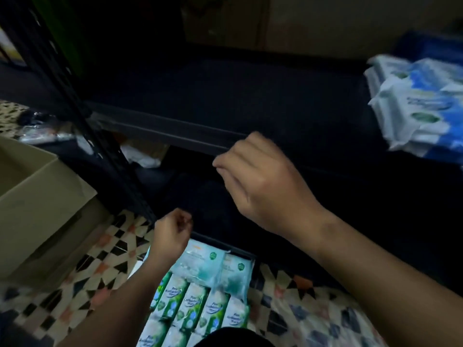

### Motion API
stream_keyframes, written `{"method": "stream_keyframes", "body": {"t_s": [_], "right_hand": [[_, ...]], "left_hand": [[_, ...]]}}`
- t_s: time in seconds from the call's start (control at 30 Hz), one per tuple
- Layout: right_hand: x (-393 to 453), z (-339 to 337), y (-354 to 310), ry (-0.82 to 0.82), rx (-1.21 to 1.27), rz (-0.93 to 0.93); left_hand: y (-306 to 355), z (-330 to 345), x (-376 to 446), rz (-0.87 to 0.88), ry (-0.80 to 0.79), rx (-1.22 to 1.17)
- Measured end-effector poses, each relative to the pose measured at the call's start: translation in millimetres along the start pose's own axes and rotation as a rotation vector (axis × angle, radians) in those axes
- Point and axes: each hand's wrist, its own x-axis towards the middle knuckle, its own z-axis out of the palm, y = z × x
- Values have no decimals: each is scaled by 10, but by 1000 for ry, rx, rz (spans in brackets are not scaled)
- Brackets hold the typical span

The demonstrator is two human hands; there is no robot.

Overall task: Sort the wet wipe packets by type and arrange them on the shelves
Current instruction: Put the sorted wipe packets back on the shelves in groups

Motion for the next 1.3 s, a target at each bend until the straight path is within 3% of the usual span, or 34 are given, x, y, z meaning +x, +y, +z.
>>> {"method": "stream_keyframes", "body": {"t_s": [0.07, 0.2, 0.33, 0.43, 0.53, 0.73, 1.0, 1.3], "right_hand": [[-334, 234, -10, -30, 3, 8], [-1156, 730, -42, -199, 77, 222], [-1888, 1164, -94, -440, 138, 730], [-2297, 1458, -130, -607, 200, 1127], [-2617, 1740, -157, -737, 226, 1331], [-2942, 2190, -244, -606, 475, 1616], [-3030, 2488, -282, -539, 485, 1687], [-3040, 2378, -258, -369, 636, 1748]], "left_hand": [[-397, 151, 40, -99, -100, 77], [-903, 306, 25, -309, -370, 336], [-1241, 408, -56, -407, -485, 286], [-1342, 507, -105, -447, -474, 214], [-1383, 585, -110, -455, -459, 229], [-1469, 712, -112, -450, -433, 195], [-1310, 684, 19, -336, -517, 131], [-964, 898, -290, -226, -417, 112]]}}
